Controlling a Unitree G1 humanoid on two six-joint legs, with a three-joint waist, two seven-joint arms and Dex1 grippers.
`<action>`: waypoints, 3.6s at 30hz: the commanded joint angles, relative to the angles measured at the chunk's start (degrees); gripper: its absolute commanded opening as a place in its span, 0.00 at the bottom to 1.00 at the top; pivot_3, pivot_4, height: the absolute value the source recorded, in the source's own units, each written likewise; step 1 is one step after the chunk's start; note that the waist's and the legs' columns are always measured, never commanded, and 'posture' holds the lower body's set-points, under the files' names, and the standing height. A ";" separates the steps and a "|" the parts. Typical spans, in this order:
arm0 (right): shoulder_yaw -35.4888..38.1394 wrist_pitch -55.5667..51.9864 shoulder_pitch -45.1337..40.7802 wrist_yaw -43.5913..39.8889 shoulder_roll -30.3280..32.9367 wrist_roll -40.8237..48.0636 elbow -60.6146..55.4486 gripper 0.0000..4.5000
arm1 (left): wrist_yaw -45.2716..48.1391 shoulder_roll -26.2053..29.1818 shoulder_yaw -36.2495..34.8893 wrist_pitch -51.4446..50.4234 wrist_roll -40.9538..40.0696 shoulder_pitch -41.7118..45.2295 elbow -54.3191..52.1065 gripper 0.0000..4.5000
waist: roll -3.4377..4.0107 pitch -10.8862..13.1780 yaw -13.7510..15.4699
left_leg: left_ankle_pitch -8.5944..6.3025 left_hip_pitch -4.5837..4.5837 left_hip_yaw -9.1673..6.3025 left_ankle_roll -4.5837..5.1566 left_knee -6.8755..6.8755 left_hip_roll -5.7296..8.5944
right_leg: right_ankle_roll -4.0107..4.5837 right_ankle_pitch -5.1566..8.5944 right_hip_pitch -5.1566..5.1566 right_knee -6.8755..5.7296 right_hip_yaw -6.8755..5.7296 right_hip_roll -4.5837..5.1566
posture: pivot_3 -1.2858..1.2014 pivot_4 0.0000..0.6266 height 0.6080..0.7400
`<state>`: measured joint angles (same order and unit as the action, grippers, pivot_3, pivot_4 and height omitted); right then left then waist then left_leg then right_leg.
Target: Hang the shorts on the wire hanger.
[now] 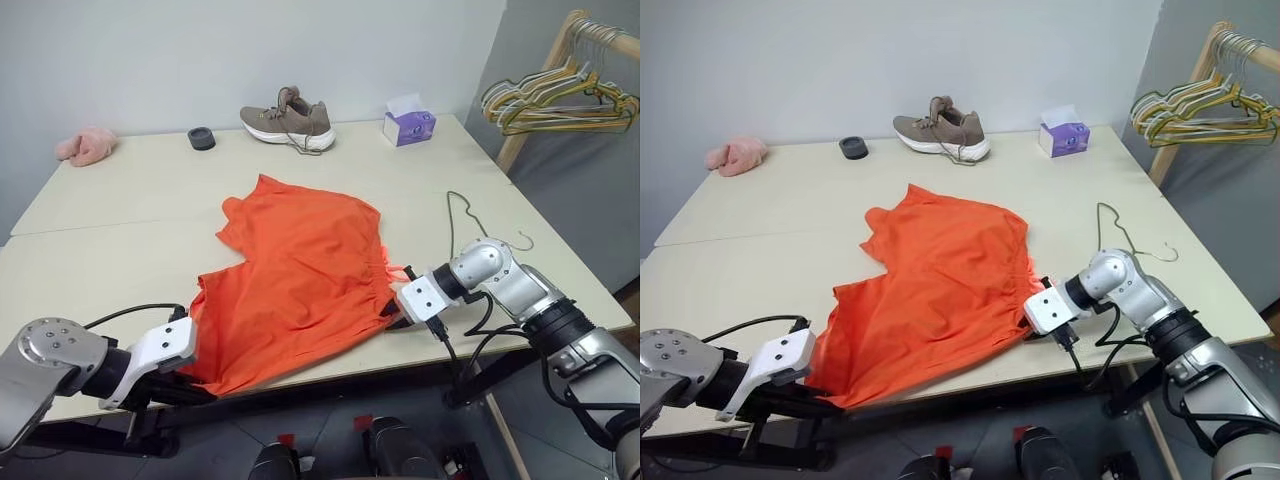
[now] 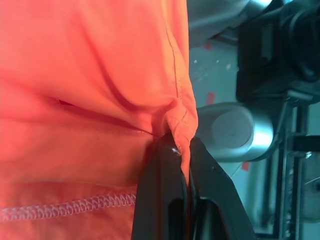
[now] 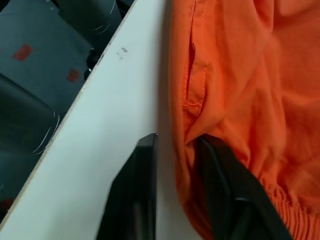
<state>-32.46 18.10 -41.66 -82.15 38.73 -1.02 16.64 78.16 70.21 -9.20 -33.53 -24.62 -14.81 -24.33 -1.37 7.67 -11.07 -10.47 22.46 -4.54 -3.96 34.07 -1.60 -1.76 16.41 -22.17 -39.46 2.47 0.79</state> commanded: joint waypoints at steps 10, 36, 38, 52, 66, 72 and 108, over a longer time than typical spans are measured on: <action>8.37 -17.97 3.41 -2.78 2.00 12.10 -14.42 0.87 | -6.72 -8.92 -4.33 0.22 -6.06 3.91 -0.49 0.09 | 0.03 0.00 0.09 | 0.00 0.00 0.00 0.00 0.01 -0.01 | -0.19 -0.10 -0.01 -0.05 -0.01 -0.04 | 0.46 0.11 1.00; 10.89 -26.79 17.21 27.44 -16.69 7.14 -22.23 0.99 | -27.16 -37.38 -4.71 13.39 -4.93 2.55 5.91 0.09 | -0.06 -0.15 0.58 | 0.00 0.07 -0.01 -0.01 0.24 -0.03 | -0.43 -0.30 0.05 -0.02 0.05 -0.11 | 0.46 0.10 1.00; 10.31 -26.78 18.01 29.29 -17.61 5.64 -21.66 0.99 | -27.66 -37.83 -4.45 13.18 -4.89 2.48 5.11 0.09 | -0.09 -0.17 0.63 | 0.00 0.06 -0.03 -0.01 0.24 -0.03 | -0.41 -0.31 0.04 -0.03 0.03 -0.12 | 0.46 0.10 1.00; 11.41 -28.57 18.67 31.23 -18.59 5.41 -19.91 0.99 | -30.51 -37.54 -2.92 10.41 -4.99 3.12 2.84 0.09 | -0.09 -0.27 0.85 | 0.00 0.05 -0.01 -0.01 0.31 -0.04 | -0.08 -0.17 0.08 0.02 0.08 -0.15 | 0.45 0.11 1.00; 13.26 -28.93 17.85 36.30 -21.13 4.38 -20.28 0.99 | -35.19 -39.15 -1.79 10.76 -3.52 9.92 6.64 0.09 | -0.09 -0.30 -0.33 | 0.00 0.10 -0.02 -0.02 0.30 -0.04 | -0.42 -0.37 0.08 0.12 0.08 -0.17 | 0.44 0.10 1.00; 13.45 -29.38 18.08 36.99 -21.47 4.45 -20.69 0.99 | -36.53 -40.06 -1.68 10.11 -3.91 10.10 5.61 0.09 | -0.09 -0.30 -0.29 | 0.00 0.15 -0.02 -0.01 0.27 -0.04 | -0.45 -0.39 0.06 0.20 0.07 -0.17 | 0.44 0.09 1.00; 11.20 -29.00 18.89 36.51 -20.45 4.35 -21.49 0.99 | -41.18 -41.32 0.64 10.14 -3.05 8.18 2.90 0.09 | -0.09 -0.30 -0.09 | 0.00 0.24 -0.03 -0.01 0.27 -0.04 | -0.44 -0.40 0.06 0.39 0.07 -0.17 | 0.45 0.10 1.00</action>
<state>-21.52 -11.65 -22.55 -45.32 18.17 3.26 -2.36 37.09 28.74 -8.30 -23.61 -27.72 -6.63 -18.96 -1.46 7.37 -11.16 -10.47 22.70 -4.56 -3.98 34.34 -1.64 -2.19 16.02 -22.11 -39.08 2.54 0.62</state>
